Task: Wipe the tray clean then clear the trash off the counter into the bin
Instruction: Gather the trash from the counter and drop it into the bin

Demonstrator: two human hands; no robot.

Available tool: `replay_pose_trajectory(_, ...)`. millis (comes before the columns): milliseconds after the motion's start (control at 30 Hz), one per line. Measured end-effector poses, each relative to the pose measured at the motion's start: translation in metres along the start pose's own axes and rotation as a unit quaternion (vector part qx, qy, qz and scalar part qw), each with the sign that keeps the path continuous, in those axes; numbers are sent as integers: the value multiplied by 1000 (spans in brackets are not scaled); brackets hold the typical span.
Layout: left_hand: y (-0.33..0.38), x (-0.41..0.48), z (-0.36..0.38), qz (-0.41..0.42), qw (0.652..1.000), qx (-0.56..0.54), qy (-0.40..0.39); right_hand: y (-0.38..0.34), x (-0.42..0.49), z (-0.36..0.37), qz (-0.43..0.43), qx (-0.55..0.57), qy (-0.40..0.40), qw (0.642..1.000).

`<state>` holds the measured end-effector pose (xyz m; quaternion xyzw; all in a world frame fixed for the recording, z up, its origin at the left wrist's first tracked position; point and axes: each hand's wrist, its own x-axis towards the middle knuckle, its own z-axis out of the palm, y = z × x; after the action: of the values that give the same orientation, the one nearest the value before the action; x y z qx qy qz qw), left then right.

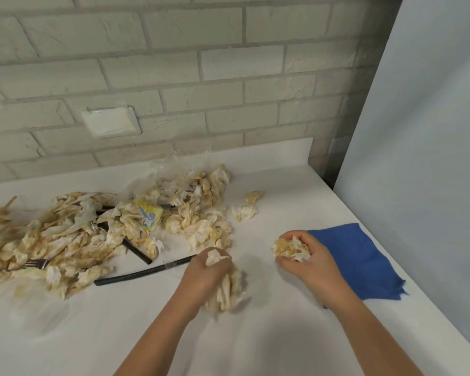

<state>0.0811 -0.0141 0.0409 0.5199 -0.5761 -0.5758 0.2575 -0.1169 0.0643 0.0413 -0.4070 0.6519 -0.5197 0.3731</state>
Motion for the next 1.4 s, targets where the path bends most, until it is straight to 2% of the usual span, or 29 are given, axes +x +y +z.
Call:
replay_pose_trajectory(67,-24,-1,12,32,978,205,14,6,-18,9,23,1,13,1000)
replay_pose_trajectory(133,-51,-3,17,106,908,404,43,12,-37,17,47,3,30,998)
replay_pose_trajectory(200,-75,-5,21,215,839,493,80,17,-58,24,65,10,44,997)
replay_pose_trajectory(233,-82,-7,22,249,828,495,88,20,-70,27,72,16,51,996)
replay_pose_trajectory(300,-87,-8,21,267,834,478,72,25,-94,32,83,33,76,993)
replay_pose_trajectory(500,-101,-24,19,379,807,453,21,49,-173,31,111,71,165,977)
replay_pose_trajectory(567,-106,-37,20,391,818,421,25,59,-199,23,119,89,181,972)
replay_pose_trajectory(667,-105,-65,32,361,871,334,8,74,-233,3,132,117,195,965)
replay_pose_trajectory(800,-96,-135,74,302,931,185,-92,103,-268,-29,158,128,187,961)
replay_pose_trajectory(867,-101,-167,107,289,938,135,-137,127,-281,-45,172,100,171,965)
replay_pose_trajectory(1000,-150,-191,192,297,924,152,-189,203,-300,-83,239,70,153,956)
replay_pose_trajectory(1167,-284,-167,296,172,946,169,-218,351,-304,-122,340,16,175,924)
replay_pose_trajectory(1267,-384,-137,342,125,930,257,-232,443,-297,-136,353,-52,170,919)
replay_pose_trajectory(1333,-450,-121,372,145,886,340,-281,508,-293,-142,360,-102,163,913)
replay_pose_trajectory(1400,-495,-107,388,184,823,419,-336,553,-291,-142,360,-146,137,911)
